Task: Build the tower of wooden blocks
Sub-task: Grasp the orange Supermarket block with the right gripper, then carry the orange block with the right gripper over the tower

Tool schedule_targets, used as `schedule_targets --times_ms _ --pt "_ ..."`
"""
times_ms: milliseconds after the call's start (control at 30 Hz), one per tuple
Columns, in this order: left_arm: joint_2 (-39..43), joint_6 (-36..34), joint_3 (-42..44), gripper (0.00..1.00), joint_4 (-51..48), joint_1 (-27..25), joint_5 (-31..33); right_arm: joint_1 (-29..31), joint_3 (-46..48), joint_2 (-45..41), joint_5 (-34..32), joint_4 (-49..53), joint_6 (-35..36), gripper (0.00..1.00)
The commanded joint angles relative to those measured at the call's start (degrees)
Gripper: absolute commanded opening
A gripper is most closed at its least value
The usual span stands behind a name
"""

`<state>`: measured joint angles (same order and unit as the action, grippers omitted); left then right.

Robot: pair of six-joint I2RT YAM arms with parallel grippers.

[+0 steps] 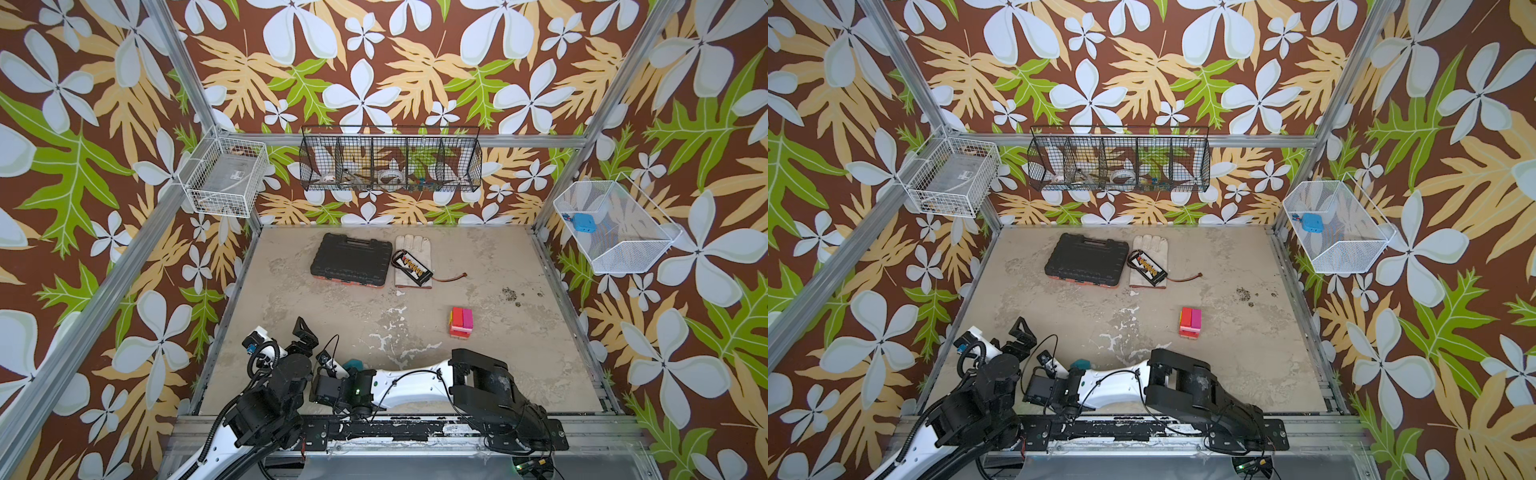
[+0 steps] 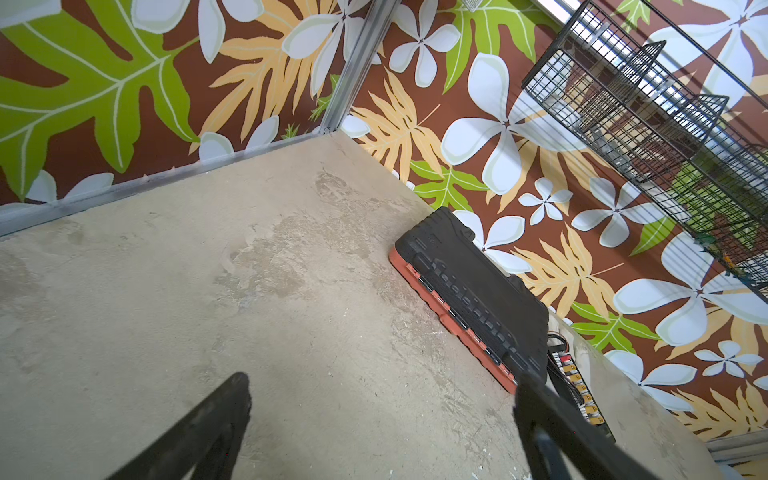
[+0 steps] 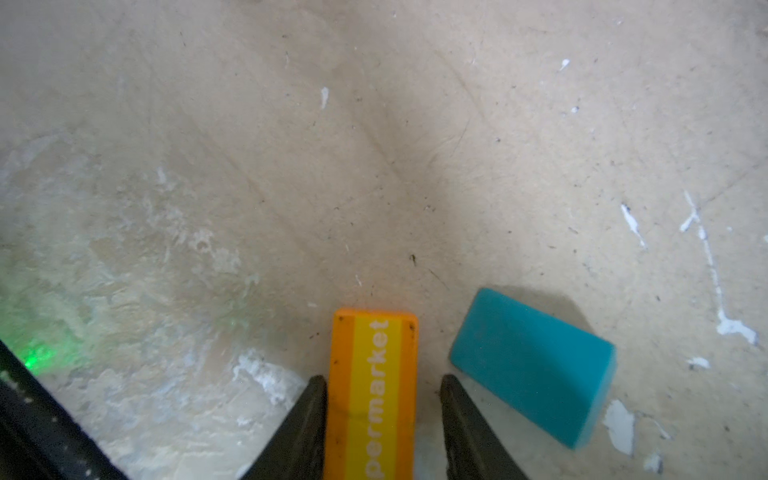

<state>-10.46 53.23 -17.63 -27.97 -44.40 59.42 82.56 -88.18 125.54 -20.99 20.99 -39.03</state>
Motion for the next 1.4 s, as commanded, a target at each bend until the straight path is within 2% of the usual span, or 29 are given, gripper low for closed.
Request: schedule_targets --times_ms 0,267,433,633,767,933,1000,1033,1100,1200,1367 --pt "0.17 -0.77 0.05 1.00 0.90 0.13 0.19 -0.03 0.03 0.48 0.07 2.04 -0.44 0.38" --pt "0.10 -0.85 0.03 1.00 0.89 0.12 0.08 -0.12 3.14 -1.97 2.55 -0.53 0.18 0.17" --pt "0.24 -0.91 0.05 1.00 0.90 0.12 0.23 -0.12 7.98 -8.82 2.30 -2.01 1.12 0.12" --pt "0.19 -1.14 0.06 1.00 1.07 0.10 0.08 -0.91 16.64 -23.07 0.37 -0.14 2.43 0.08" --pt "0.35 -1.34 0.05 1.00 1.07 0.09 -0.27 -1.55 21.23 -36.07 -4.58 4.69 2.78 0.09" --pt "0.64 -1.67 0.14 1.00 1.25 0.10 -0.48 -2.36 23.71 -51.82 -11.43 8.99 6.77 0.08" --pt "0.87 -1.80 0.16 1.00 1.32 0.09 -0.70 -3.33 24.35 -56.71 -13.27 9.45 9.94 0.00" --pt "1.05 -2.01 0.22 1.00 1.42 0.05 -0.88 -4.79 23.81 -58.55 -12.69 10.52 11.65 0.00" --pt "1.31 -2.08 0.31 1.00 1.49 0.09 -0.87 -8.80 22.82 -61.22 -8.90 11.50 16.69 0.00" --pt "1.53 -2.28 0.40 1.00 1.55 0.04 -1.04 -14.93 21.85 -62.95 -1.31 11.36 28.30 0.00" --pt "1.58 -2.43 0.40 1.00 1.60 0.09 -1.24 -15.82 25.06 -64.02 -4.14 8.63 44.94 0.00"
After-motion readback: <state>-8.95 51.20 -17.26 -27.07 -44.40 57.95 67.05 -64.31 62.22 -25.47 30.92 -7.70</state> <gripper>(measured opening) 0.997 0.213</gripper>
